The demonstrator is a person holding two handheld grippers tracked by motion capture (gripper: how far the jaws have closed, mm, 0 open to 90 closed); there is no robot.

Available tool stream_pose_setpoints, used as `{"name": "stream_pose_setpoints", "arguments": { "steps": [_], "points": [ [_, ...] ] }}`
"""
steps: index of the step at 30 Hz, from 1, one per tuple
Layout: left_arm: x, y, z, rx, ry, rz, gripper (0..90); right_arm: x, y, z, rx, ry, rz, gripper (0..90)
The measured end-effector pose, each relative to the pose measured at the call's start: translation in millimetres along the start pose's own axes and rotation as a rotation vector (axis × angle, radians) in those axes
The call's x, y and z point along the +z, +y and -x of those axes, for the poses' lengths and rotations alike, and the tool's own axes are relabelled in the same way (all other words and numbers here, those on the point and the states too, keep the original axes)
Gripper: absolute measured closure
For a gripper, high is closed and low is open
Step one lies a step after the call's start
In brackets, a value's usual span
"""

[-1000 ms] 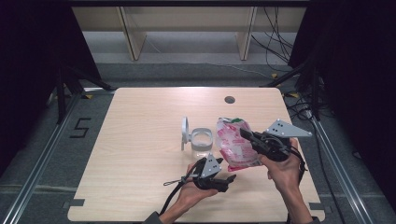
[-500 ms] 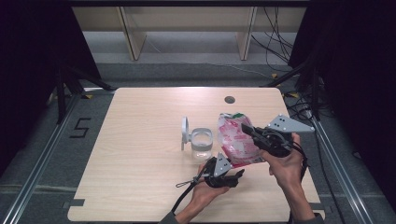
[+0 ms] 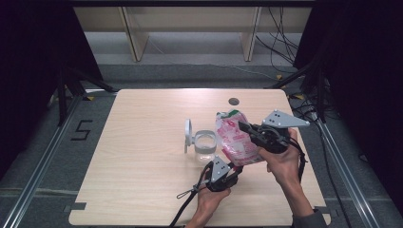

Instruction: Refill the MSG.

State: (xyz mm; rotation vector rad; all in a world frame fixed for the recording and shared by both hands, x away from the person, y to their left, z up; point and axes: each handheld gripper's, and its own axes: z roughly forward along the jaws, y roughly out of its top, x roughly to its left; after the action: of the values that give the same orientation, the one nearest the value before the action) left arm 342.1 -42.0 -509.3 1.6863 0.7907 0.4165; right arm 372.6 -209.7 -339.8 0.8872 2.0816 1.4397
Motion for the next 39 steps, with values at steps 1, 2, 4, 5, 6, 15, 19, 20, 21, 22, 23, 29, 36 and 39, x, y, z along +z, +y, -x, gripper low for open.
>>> {"name": "stream_pose_setpoints", "arguments": {
  "steps": [1,2,4,5,6,15,19,20,21,22,23,29,36,39],
  "points": [
    [0.0,0.0,0.0,0.000,0.000,0.000,70.6,0.0,0.0,0.0,0.000,0.000,0.000,90.0],
    [0.4,0.0,0.0,-0.007,0.005,0.008,70.6,2.5,1.0,0.6,0.003,-0.003,0.005,90.0],
    [1.8,0.8,-2.1,-0.002,0.020,0.005,70.9,8.9,4.7,2.6,0.008,0.008,-0.008,90.0],
    [3.0,1.2,-2.1,-0.008,0.020,0.007,71.0,11.9,6.1,3.9,-0.005,0.002,0.000,90.0],
    [5.4,1.7,-2.4,-0.006,0.010,0.019,71.1,13.5,7.5,2.4,0.012,0.009,-0.016,90.0],
    [13.1,6.5,-7.8,-0.041,-0.005,0.046,71.4,36.7,22.2,-3.6,-0.022,0.011,-0.067,90.0],
    [15.2,8.5,-11.7,-0.044,-0.003,0.047,71.5,44.9,25.7,-2.4,-0.022,0.013,-0.069,90.0],
    [16.1,8.6,-12.0,-0.050,-0.009,0.049,71.5,46.7,26.1,-3.3,-0.011,0.009,-0.071,90.0],
    [16.1,8.6,-12.0,-0.050,-0.009,0.049,71.5,46.7,26.1,-3.3,-0.011,0.009,-0.071,90.0],
    [17.2,8.9,-11.9,-0.046,-0.012,0.048,71.6,50.6,27.5,-3.2,-0.016,0.004,-0.083,90.0],
    [18.3,9.2,-12.0,-0.048,-0.016,0.050,71.6,52.1,28.3,-3.7,-0.017,0.006,-0.093,90.0],
    [24.3,10.1,-13.3,-0.085,-0.047,0.067,71.7,61.0,30.2,-3.1,-0.027,-0.004,-0.116,90.0],
    [26.3,10.7,-17.3,-0.081,-0.039,0.065,71.9,68.8,33.1,-5.0,-0.039,-0.007,-0.149,90.0],
    [26.4,10.6,-18.8,-0.086,-0.042,0.075,71.9,72.9,34.8,-7.5,-0.068,-0.014,-0.152,90.0]
  ]
}}
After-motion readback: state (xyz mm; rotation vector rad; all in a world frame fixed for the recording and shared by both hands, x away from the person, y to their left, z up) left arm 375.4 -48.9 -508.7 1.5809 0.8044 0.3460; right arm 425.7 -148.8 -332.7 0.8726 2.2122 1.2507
